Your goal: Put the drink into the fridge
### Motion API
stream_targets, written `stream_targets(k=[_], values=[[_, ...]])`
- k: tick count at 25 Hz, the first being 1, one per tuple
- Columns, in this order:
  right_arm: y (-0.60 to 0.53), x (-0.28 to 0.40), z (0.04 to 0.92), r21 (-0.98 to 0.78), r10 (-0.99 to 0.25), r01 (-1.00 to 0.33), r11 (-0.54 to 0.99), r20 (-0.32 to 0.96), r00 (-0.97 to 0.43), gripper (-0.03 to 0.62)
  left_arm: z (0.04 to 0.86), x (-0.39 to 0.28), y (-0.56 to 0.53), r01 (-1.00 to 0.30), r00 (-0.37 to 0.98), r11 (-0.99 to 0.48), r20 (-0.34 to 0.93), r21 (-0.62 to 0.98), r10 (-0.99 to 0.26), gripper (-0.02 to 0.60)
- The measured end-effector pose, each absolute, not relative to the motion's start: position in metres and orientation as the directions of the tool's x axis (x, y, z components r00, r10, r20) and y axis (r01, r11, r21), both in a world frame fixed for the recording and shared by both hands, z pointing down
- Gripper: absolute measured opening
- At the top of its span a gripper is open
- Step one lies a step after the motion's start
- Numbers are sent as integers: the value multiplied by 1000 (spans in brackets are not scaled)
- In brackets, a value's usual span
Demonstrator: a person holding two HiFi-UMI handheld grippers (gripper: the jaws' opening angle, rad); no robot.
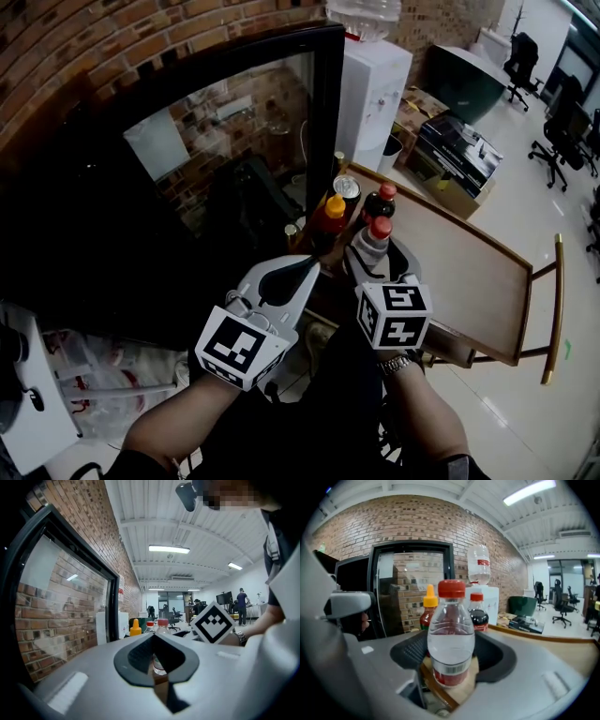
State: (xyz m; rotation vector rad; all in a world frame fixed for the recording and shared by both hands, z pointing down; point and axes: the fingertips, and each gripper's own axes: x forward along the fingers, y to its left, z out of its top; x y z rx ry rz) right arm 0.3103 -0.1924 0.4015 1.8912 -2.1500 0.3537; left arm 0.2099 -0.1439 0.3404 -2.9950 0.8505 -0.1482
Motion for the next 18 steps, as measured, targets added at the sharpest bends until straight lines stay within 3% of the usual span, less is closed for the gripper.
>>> stream_targets(k=[8, 18], values=[[-176, 284, 366, 11, -943, -980, 200, 275, -189, 299, 332, 187, -137, -583, 809, -811, 58, -53, -585, 3], [-151, 185, 329, 15, -885, -902, 431, 199, -420, 299, 316, 118, -121, -715, 694, -693, 26, -91, -720, 3]])
